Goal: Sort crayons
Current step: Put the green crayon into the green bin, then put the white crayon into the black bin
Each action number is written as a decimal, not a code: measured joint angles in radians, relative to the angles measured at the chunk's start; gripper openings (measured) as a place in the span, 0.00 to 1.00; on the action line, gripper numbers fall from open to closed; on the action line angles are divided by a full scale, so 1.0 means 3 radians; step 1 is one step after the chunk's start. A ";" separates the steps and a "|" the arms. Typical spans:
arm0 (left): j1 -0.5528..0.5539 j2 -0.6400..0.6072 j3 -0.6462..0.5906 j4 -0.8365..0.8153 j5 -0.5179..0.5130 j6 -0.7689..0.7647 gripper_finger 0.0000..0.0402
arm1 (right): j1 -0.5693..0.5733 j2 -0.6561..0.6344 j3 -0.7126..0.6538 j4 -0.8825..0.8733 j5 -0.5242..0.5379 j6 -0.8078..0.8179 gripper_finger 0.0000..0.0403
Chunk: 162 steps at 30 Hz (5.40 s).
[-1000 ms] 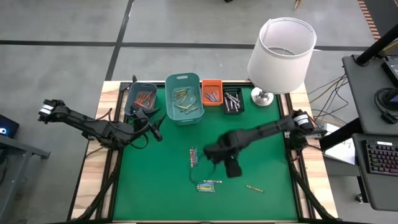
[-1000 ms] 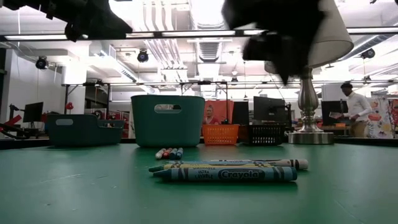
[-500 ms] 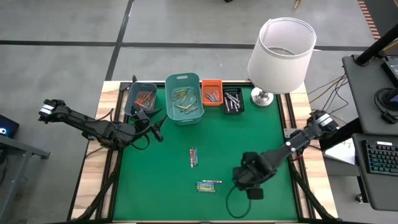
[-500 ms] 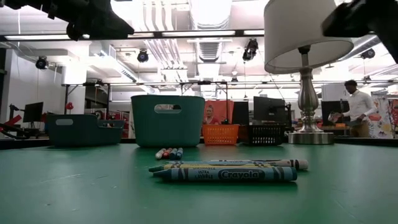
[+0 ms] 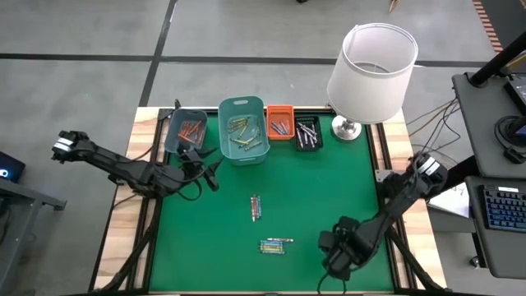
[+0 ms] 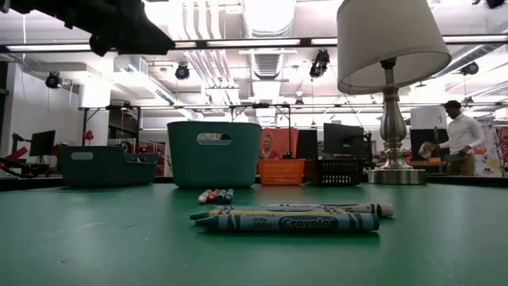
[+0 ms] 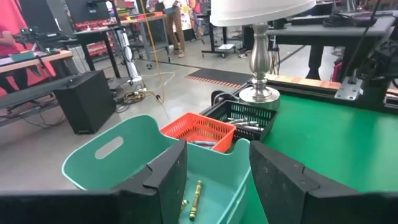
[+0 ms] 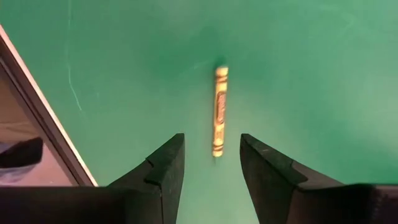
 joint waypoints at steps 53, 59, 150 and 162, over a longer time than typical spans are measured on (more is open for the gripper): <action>-0.0079 0.0191 -0.0003 0.0020 0.0132 -0.0541 0.39 | -0.0099 0.0232 -0.0330 0.0678 0.1053 -0.0897 0.03; -0.0316 0.0191 -0.0006 0.0044 0.0131 -0.0738 0.39 | -0.0348 -0.0010 -0.0346 0.0834 0.1215 -0.1553 0.03; -0.1034 -0.0296 0.0248 0.0846 -0.0871 0.1554 0.39 | -0.3650 0.1002 0.0933 0.3639 0.0578 -0.4339 0.06; -0.1034 -0.0160 0.0248 0.0845 -0.0871 0.1293 0.39 | -0.3650 0.0979 0.0938 0.3612 0.0577 -0.4378 0.25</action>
